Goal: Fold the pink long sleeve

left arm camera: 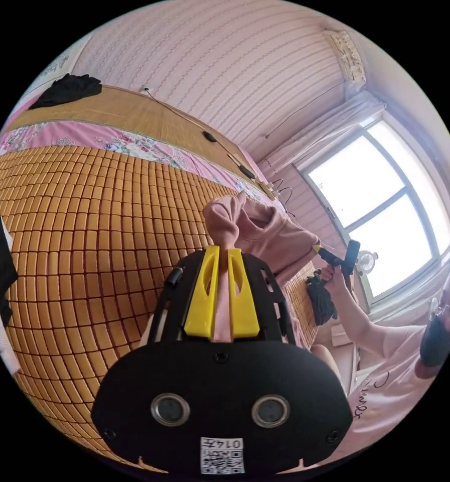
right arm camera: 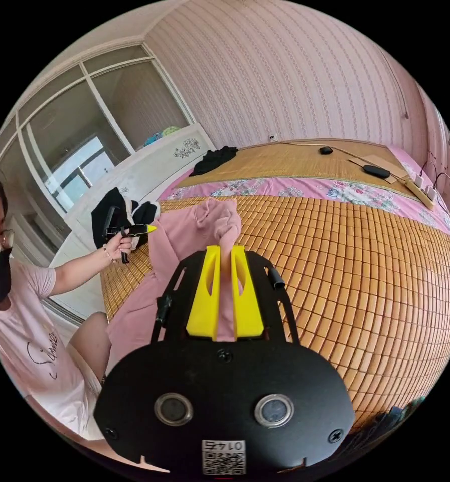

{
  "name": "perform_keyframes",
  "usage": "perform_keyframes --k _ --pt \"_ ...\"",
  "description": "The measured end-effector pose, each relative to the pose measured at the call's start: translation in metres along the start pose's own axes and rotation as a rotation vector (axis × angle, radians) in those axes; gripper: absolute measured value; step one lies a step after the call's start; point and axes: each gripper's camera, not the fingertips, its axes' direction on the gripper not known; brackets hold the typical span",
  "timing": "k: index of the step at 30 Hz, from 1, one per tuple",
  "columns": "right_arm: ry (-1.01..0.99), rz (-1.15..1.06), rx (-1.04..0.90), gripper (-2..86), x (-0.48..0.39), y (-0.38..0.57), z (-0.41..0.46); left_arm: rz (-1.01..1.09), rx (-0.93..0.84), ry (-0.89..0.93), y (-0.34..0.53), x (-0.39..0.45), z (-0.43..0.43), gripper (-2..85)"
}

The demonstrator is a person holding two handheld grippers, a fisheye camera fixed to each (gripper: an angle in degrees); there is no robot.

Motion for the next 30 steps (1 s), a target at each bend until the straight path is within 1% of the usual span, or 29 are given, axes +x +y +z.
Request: perform_keyframes --k 2,4,6,7,8,9,10,12,14,19,21,22,24,26,28,30 --pt "-0.004 -0.012 -0.052 3.8 -0.034 0.050 -0.036 0.049 -0.016 0.037 0.037 0.018 -0.026 2.4" --pt "-0.001 0.041 -0.134 4.3 -0.055 0.096 -0.047 0.065 -0.061 0.038 0.083 0.032 -0.047 2.8" --pt "0.004 0.099 -0.252 5.1 -0.074 0.142 -0.043 -0.007 -0.161 -0.031 0.150 0.038 -0.057 3.7" --pt "0.040 0.109 -0.335 5.7 -0.086 0.170 -0.036 -0.035 -0.191 -0.054 0.167 0.038 -0.057 3.9" --pt "0.116 0.156 -0.383 6.0 -0.094 0.193 -0.032 -0.096 -0.246 -0.119 0.201 0.036 -0.058 3.9" --pt "0.144 0.179 -0.394 6.1 -0.097 0.203 -0.031 -0.159 -0.272 -0.161 0.232 0.035 -0.060 4.0" --pt "0.168 0.219 -0.399 6.3 -0.101 0.218 -0.030 -0.192 -0.274 -0.157 0.246 0.034 -0.062 4.0" --pt "0.180 0.289 -0.345 7.2 -0.106 0.231 -0.031 -0.291 -0.290 -0.139 0.285 0.037 -0.065 4.7" --pt "0.149 0.362 -0.261 9.4 -0.110 0.235 -0.028 -0.306 -0.256 -0.148 0.302 0.046 -0.066 5.1" --pt "0.168 0.411 -0.261 11.5 -0.120 0.221 0.016 -0.325 -0.145 -0.214 0.311 0.063 -0.048 8.8" --pt "0.176 0.449 -0.262 11.3 -0.121 0.214 0.034 -0.311 -0.142 -0.211 0.308 0.066 -0.027 9.7" --pt "0.199 0.485 -0.288 10.8 -0.121 0.212 0.048 -0.309 -0.161 -0.211 0.308 0.066 -0.020 9.4" --pt "0.190 0.494 -0.339 7.4 -0.121 0.210 0.070 -0.326 -0.259 -0.257 0.313 0.065 0.005 7.2" --pt "0.220 0.447 -0.365 3.5 -0.128 0.203 0.080 -0.296 -0.243 -0.253 0.316 0.070 0.004 4.7" --pt "0.212 0.412 -0.332 2.5 -0.136 0.194 0.071 -0.294 -0.225 -0.223 0.318 0.076 -0.005 3.4" --pt "0.201 0.394 -0.296 2.0 -0.142 0.186 0.060 -0.246 -0.185 -0.188 0.323 0.090 -0.021 2.9"
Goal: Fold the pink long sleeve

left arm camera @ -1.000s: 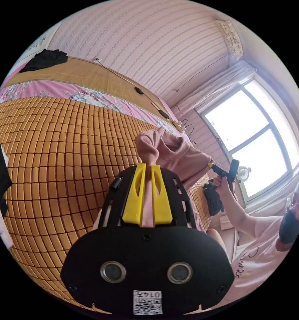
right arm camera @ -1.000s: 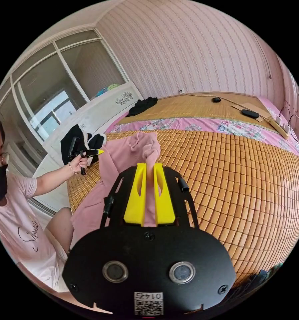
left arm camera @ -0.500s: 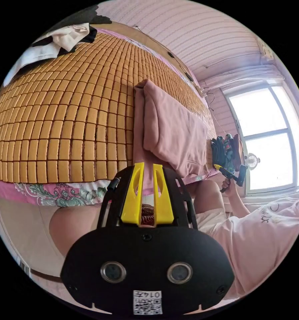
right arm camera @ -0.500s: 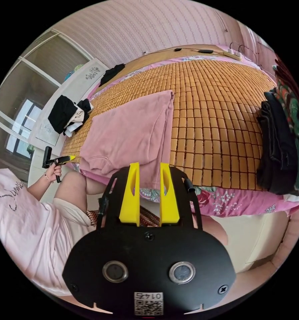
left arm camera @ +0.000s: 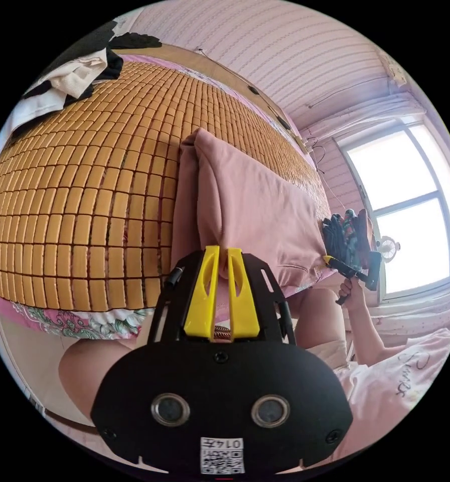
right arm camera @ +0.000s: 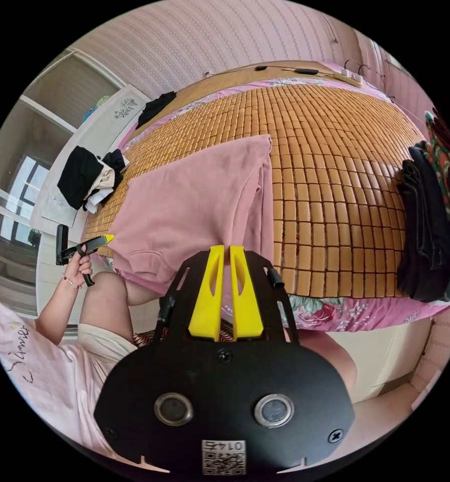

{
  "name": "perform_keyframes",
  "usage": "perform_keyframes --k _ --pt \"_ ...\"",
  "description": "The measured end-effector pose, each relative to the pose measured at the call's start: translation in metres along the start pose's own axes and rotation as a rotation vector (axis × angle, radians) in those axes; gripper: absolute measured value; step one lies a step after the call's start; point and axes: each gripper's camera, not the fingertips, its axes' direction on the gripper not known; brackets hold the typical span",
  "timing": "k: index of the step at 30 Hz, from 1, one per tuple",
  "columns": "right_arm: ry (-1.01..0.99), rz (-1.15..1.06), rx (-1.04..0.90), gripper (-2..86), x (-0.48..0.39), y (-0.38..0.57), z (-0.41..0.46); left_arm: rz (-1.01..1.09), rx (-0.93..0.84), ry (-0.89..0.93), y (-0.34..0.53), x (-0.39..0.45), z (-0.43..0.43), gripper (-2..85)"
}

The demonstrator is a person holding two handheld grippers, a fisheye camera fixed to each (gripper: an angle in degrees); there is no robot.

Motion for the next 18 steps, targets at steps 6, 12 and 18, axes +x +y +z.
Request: perform_keyframes --k 6,12,18 --pt "0.061 0.019 -0.208 2.0 -0.009 -0.019 0.060 0.039 -0.098 -0.112 0.032 0.004 0.043 4.3" --pt "0.305 -0.082 -0.223 3.3 -0.068 -0.039 0.074 0.059 -0.011 -0.174 0.057 0.015 0.022 5.1" --pt "0.446 -0.543 -0.202 0.1 -0.177 -0.093 0.103 0.383 0.049 -0.205 0.082 0.097 0.033 -0.4"
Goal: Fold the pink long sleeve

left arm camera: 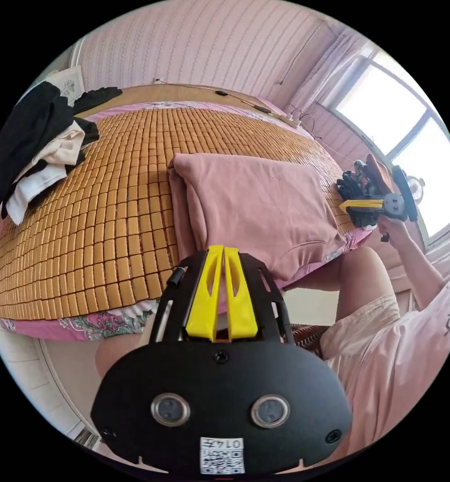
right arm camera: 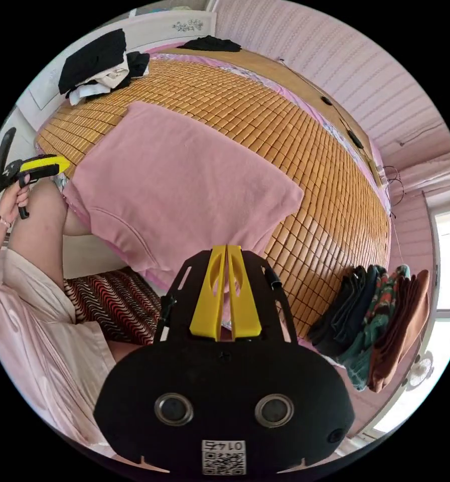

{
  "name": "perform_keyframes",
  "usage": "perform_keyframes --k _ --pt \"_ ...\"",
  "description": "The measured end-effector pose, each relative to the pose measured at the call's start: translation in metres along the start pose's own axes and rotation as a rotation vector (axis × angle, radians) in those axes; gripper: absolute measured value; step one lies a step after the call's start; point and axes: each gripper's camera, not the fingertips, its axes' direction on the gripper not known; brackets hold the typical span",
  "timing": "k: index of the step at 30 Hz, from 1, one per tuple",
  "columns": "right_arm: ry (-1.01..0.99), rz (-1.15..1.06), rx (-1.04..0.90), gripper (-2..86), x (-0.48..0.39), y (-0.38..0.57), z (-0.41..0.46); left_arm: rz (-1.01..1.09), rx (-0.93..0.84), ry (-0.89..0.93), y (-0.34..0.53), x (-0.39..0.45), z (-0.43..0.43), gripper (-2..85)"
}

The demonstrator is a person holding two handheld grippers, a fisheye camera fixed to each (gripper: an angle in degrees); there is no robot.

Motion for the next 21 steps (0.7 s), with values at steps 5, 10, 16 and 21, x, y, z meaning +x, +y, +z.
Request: perform_keyframes --k 5,10,16,21 --pt "-0.034 -0.229 -0.025 -0.5 -0.036 -0.144 0.029 0.248 -0.036 0.076 -0.019 0.086 0.059 -0.9" --pt "-0.048 -0.223 -0.232 -0.8 -0.056 -0.216 0.094 0.381 -0.185 -0.031 -0.007 0.124 0.113 -1.0" --pt "-0.081 -0.369 -0.382 -0.9 -0.058 -0.263 0.086 0.380 -0.107 0.023 0.007 0.129 0.115 -1.0" --pt "0.007 -0.341 -0.391 -0.9 -0.064 -0.299 0.101 0.372 -0.111 0.071 0.011 0.134 0.119 -1.0"
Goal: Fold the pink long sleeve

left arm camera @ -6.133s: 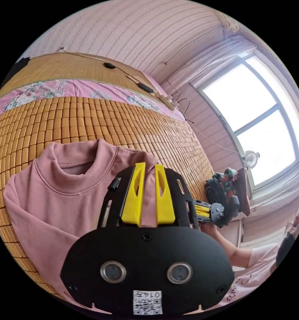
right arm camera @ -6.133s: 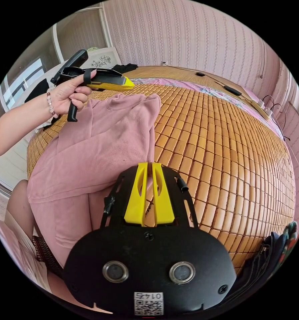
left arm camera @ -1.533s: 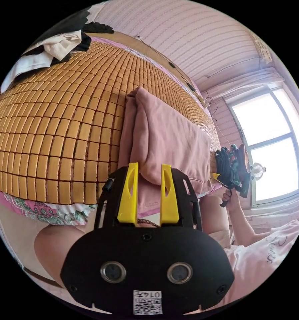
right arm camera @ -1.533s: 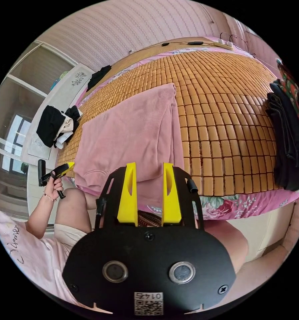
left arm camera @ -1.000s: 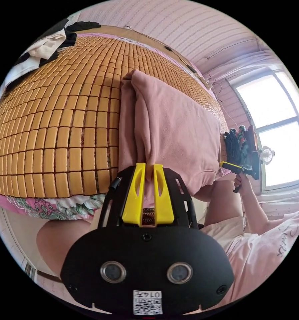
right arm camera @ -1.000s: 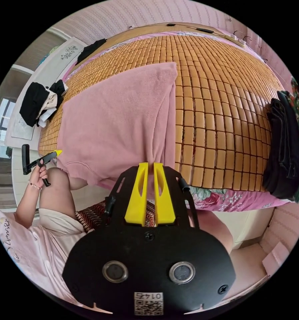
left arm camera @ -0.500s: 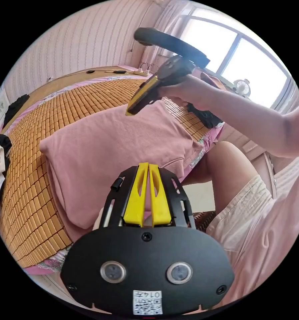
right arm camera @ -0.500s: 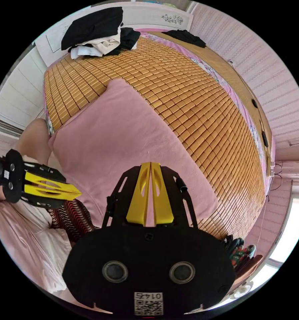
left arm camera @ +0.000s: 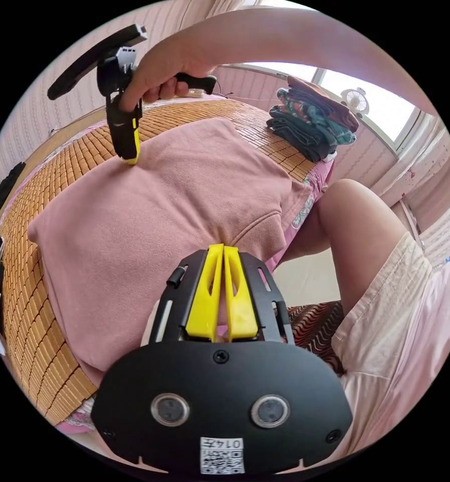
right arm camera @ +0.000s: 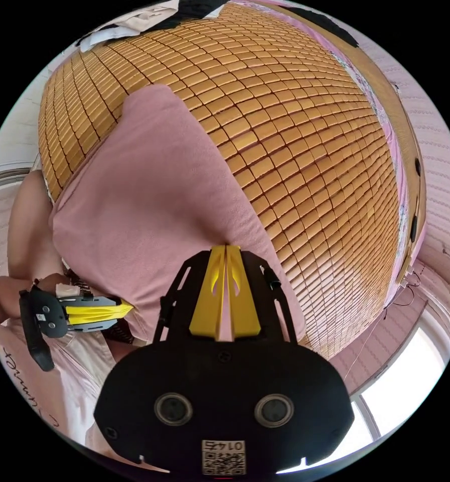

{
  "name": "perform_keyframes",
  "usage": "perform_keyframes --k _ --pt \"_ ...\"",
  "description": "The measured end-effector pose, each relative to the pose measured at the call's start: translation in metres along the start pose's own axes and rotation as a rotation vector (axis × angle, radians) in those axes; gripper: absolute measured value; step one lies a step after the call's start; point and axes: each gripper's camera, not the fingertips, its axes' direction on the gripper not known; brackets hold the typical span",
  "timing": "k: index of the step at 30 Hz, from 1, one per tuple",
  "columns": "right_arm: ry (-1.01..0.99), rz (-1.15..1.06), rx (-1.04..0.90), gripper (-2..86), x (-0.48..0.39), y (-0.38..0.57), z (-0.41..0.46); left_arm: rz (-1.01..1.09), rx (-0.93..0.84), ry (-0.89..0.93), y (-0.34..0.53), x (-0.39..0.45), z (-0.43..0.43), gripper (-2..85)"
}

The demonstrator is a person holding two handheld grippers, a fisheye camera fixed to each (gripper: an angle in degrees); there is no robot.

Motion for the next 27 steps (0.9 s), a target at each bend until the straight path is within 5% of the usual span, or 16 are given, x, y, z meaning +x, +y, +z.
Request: perform_keyframes --k 7,10,13,27 --pt "-0.051 -0.161 -0.250 -0.9 0.014 -0.045 -0.002 0.022 -0.002 -0.039 0.000 0.018 0.005 -1.0" --pt "0.179 -0.209 -0.117 -0.9 0.011 -0.041 -0.026 -0.011 0.006 -0.012 0.001 0.019 0.006 -1.0" --pt "0.047 -0.156 -0.207 -0.7 0.027 -0.048 0.017 -0.018 -0.018 0.008 -0.002 0.021 0.008 -1.0" --pt "-0.092 -0.020 -0.055 -0.6 0.068 0.020 0.038 -0.041 0.012 -0.026 0.008 0.046 0.007 -1.0"
